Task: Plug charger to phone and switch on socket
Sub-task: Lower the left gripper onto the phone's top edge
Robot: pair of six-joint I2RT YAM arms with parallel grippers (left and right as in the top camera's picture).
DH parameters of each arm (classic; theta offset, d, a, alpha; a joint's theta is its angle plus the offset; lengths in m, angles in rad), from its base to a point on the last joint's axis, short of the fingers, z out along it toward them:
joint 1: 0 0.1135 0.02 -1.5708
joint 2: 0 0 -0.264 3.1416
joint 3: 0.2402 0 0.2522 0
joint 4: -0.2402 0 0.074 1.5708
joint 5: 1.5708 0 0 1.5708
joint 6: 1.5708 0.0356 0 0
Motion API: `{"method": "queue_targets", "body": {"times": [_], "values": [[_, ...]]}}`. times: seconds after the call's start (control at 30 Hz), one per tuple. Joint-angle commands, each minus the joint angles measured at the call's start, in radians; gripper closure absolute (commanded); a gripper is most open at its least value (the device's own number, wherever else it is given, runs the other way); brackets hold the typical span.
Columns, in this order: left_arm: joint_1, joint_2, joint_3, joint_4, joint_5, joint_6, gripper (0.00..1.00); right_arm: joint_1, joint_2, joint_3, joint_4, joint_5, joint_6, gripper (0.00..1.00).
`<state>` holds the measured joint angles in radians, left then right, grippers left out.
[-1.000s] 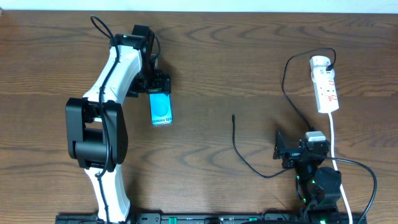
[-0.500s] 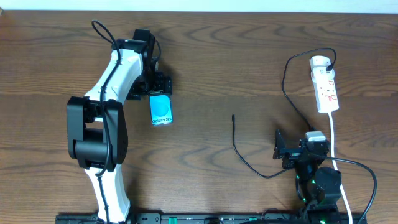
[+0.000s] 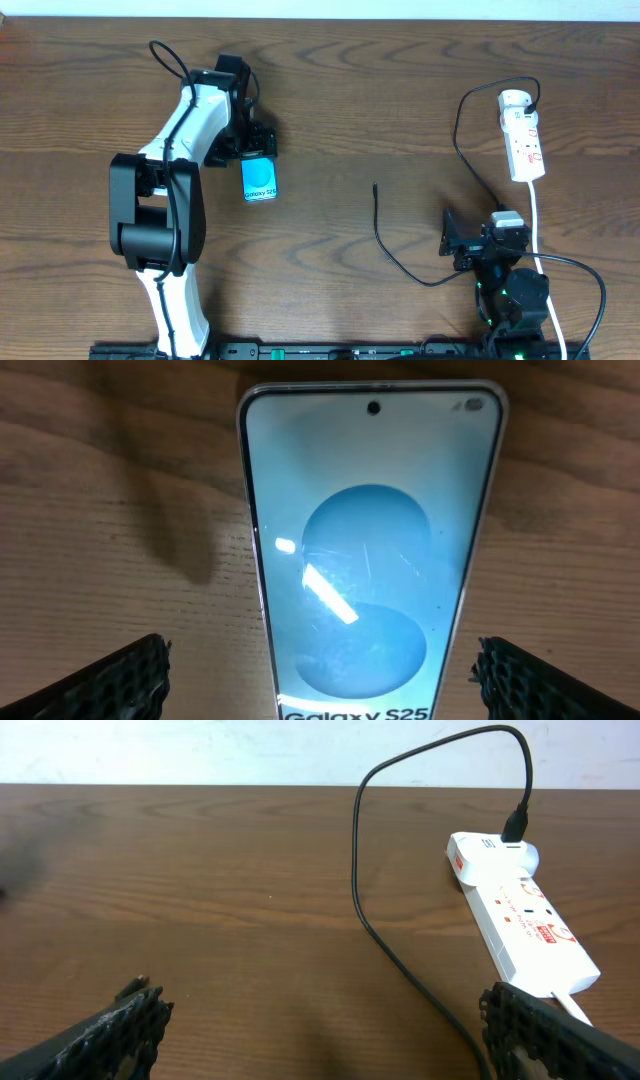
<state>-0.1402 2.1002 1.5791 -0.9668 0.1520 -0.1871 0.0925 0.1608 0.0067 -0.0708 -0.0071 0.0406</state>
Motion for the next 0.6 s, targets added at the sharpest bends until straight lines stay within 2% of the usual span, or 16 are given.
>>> {"method": "queue_targets", "body": {"times": [0.0,0.57], "values": [[0.003,0.016,-0.023,0.005,0.005,-0.018,0.02,-0.008,-0.007,-0.001,-0.005,0.002,0.000,0.01],[-0.042,0.017,-0.023,0.028,0.025,-0.020,0.02,-0.008,-0.007,-0.001,-0.005,0.002,0.000,0.01]]}}
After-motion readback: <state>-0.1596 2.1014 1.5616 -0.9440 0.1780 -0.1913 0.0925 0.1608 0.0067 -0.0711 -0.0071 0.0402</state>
